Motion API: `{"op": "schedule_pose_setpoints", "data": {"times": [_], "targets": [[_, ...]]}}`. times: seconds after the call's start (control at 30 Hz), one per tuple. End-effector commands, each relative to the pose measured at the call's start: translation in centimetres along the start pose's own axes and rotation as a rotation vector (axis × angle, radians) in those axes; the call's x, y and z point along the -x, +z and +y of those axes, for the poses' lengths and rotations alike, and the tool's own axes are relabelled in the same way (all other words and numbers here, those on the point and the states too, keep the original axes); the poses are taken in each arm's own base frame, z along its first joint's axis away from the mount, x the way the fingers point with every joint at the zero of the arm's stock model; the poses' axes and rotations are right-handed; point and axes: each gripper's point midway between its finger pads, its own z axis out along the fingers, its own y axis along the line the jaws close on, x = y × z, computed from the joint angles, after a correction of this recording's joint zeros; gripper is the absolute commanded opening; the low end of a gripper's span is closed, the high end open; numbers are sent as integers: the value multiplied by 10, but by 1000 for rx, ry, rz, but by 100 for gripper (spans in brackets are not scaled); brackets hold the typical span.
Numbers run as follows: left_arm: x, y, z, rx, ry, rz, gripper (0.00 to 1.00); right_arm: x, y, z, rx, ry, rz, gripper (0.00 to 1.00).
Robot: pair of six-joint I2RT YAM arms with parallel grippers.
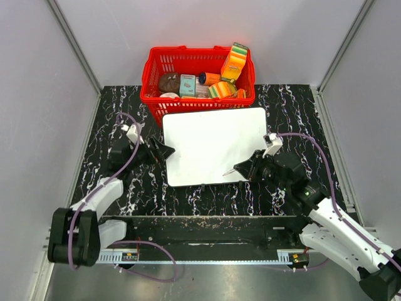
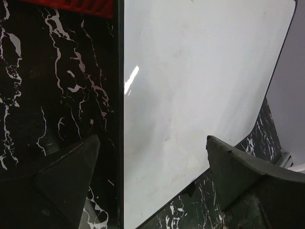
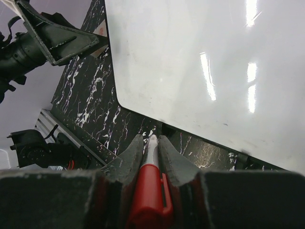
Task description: Write a sentence on the whiteboard
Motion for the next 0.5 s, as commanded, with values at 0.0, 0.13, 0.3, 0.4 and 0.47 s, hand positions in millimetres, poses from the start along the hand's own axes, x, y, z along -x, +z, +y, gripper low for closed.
{"op": "schedule_pose_setpoints", "data": {"times": [0.0, 0.13, 0.3, 0.4, 0.47], "targets": [[44, 12, -24, -140, 137, -95, 99, 28, -8, 21, 52, -35, -82, 0], [47, 24, -27, -201, 149, -59, 99, 28, -7, 20, 50, -38, -82, 0], [39, 40, -19, -261, 133, 15, 99, 28, -6, 18, 34, -41, -74, 0], [37, 45, -17, -288, 138, 28, 99, 29, -6, 17, 28, -45, -73, 0], [33, 48, -14, -297, 131, 45, 95, 28, -5, 17, 25, -41, -71, 0]]}}
